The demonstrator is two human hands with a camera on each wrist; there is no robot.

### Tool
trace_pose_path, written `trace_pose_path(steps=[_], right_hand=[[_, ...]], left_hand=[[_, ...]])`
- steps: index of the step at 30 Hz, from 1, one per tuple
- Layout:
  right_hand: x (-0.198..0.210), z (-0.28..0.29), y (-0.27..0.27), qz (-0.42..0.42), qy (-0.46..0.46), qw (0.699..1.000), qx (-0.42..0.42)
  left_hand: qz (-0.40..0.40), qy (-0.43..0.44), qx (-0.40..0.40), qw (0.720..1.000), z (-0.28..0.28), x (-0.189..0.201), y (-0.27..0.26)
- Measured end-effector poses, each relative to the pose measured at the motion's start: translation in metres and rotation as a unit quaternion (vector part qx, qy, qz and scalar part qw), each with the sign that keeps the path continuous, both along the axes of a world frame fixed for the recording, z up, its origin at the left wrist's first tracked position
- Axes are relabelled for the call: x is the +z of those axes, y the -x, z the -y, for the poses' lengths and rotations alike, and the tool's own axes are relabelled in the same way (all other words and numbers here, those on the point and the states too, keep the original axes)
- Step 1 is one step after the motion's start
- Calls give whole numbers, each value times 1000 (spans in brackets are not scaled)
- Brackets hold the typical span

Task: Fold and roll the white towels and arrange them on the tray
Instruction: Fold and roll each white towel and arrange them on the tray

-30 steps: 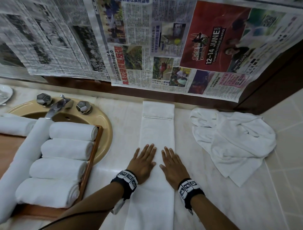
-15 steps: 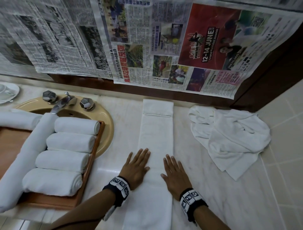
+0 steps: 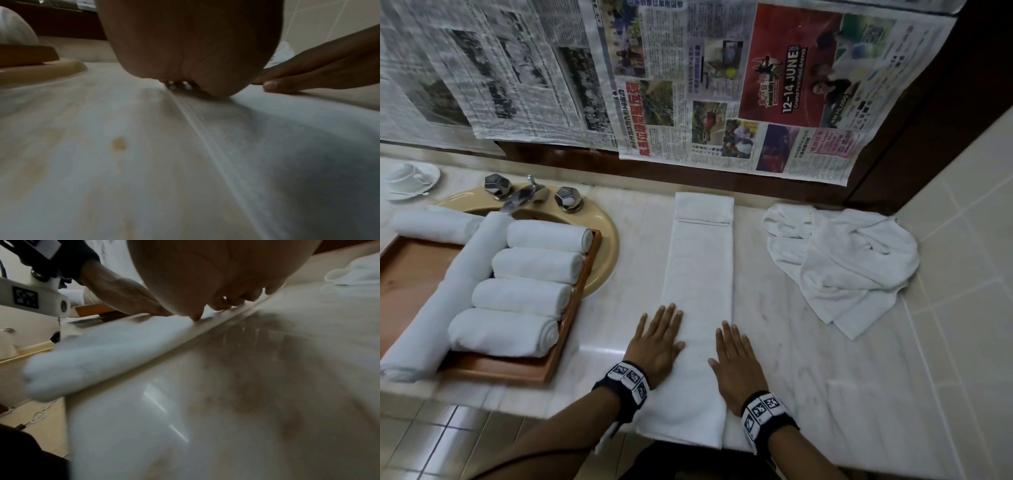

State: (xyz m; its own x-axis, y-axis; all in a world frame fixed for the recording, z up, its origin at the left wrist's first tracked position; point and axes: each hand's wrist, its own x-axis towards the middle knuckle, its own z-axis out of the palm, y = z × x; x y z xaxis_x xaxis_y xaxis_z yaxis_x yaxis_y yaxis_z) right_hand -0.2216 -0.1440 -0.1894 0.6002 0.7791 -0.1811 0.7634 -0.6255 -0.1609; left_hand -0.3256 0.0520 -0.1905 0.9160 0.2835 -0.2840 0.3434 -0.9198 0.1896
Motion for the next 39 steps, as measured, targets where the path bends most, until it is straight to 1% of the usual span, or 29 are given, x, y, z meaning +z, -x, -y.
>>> trace_pose_path(steps=[2,4,6,8,9,11,12,13,15,17,19,22,25,27,28,30,32,33,35,39], right_hand=[[-1,2,14,1,-11,999,32],[-3,9,25,-4,-8,998,58],[-5,19,26,-9,-6,998,56],[-4,26,24,-20,8,999,35],[-2,27,24,-27,15,999,22],[3,25,30,-32,16,999,6],[4,24,36,-30,10,999,7],[3,23,44,-27,0,1000,16],[-2,28,60,-27,-13,998,55],[-7,41,70,-36,-7,996,87],[-10,56,72,-35,-5,996,87],[-8,69,68,-25,10,997,77],[-5,73,64,-14,23,998,65],[0,70,69,-9,9,998,58],[3,69,75,-2,-5,998,61],[4,70,91,6,-31,996,89],[-2,75,105,11,-36,990,138],[-7,80,109,11,-31,988,154],[-14,90,111,13,-23,987,157],[-10,102,103,27,-25,990,135]], left_hand=[[7,6,-35,999,18,2,8],[1,5,-63,998,31,-6,23],[-2,-6,-51,999,28,-7,33],[8,-27,-17,999,19,-3,37],[-4,-33,-7,999,17,0,37],[-19,-16,2,1000,24,3,40],[-3,-2,1,1000,32,3,41],[14,4,-10,1000,42,3,45],[20,4,-43,999,63,-6,57],[19,-1,-47,999,76,-13,72],[19,-4,-34,999,77,-11,86],[22,-26,-30,999,63,-10,104],[4,-23,-9,1000,50,-6,119],[21,-21,-1,1000,50,-5,125],[35,-18,-9,999,52,-6,126],[48,20,-34,998,62,-4,126],[99,57,-83,990,74,1,127],[111,66,-108,986,78,1,129],[118,63,-126,983,79,-2,136],[117,55,-118,984,61,-1,147]])
